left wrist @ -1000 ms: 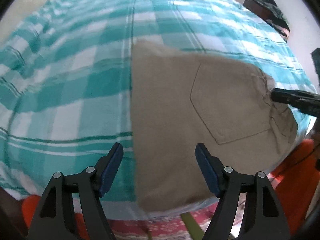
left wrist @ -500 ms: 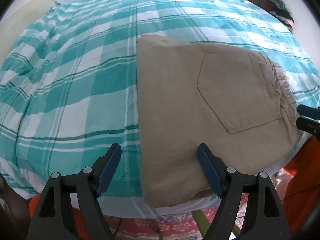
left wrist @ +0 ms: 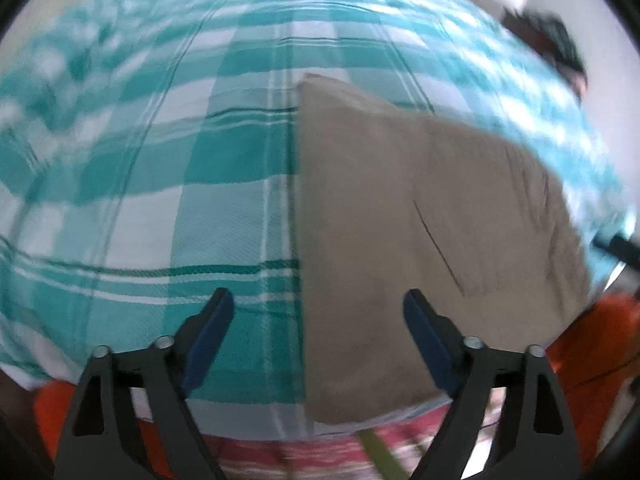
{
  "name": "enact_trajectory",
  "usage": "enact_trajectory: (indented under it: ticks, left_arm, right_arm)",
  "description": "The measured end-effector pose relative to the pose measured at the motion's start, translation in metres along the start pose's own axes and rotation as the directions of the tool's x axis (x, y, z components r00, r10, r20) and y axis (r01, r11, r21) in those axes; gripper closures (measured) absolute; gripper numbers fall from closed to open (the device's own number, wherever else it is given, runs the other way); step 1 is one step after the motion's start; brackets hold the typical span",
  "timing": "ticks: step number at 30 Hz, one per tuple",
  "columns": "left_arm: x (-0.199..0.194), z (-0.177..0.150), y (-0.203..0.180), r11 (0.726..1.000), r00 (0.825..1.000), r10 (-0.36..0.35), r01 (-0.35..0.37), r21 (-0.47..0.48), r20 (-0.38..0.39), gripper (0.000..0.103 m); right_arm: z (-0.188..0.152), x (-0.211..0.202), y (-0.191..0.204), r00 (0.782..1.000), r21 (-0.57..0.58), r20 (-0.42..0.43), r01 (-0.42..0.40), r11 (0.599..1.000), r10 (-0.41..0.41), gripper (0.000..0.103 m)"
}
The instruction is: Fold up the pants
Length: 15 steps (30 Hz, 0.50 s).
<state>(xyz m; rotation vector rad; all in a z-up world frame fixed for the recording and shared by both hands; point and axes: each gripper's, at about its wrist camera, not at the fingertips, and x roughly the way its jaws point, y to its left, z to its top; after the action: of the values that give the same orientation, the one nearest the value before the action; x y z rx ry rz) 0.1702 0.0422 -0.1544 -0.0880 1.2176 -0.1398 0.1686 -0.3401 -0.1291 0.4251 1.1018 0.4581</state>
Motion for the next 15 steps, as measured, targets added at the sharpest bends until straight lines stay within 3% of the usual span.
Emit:
enact_trajectory:
  ticks: [2,4,6,9,10,11,13,15]
  left_arm:
    - [0.012,0.006,0.017,0.995,0.996,-0.078,0.075,-0.066,-0.043,0.013]
    - [0.029,0.011,0.021,0.988,0.986,-0.139,0.131,-0.08,-0.097,0.013]
    - [0.043,0.015,0.016,0.982,0.974,-0.184,0.176,-0.067,-0.133,0.013]
    - [0.052,0.022,0.004,0.972,0.963,-0.232,0.225,-0.065,-0.14,0.016]
    - [0.055,0.024,0.001,0.964,0.954,-0.263,0.255,-0.074,-0.144,0.04]
    - [0.056,0.026,-0.002,0.954,0.942,-0.298,0.287,-0.091,-0.153,0.051]
    - [0.049,0.032,-0.007,0.963,0.952,-0.267,0.257,-0.078,-0.151,0.085]
    - [0.03,0.038,-0.014,0.966,0.958,-0.257,0.255,-0.035,-0.126,0.091]
  right_arm:
    - [0.008,-0.004,-0.027,1.0,0.102,-0.001,-0.018,0.995,0.018,0.025]
    - [0.014,0.009,-0.052,0.995,0.174,-0.068,-0.061,0.983,0.074,0.025]
    - [0.018,0.028,-0.061,0.986,0.186,-0.13,-0.082,0.979,0.107,0.025]
    - [0.027,0.051,-0.064,0.982,0.169,-0.165,-0.063,0.984,0.091,0.024]
    - [0.031,0.063,-0.064,0.973,0.176,-0.185,-0.107,0.979,0.14,0.023]
    - [0.032,0.07,-0.063,0.964,0.184,-0.203,-0.134,0.974,0.171,0.024]
    - [0.038,0.087,-0.057,0.952,0.156,-0.263,-0.12,0.98,0.159,0.042]
    - [0.041,0.087,-0.047,0.95,0.116,-0.282,-0.103,0.988,0.132,0.055]
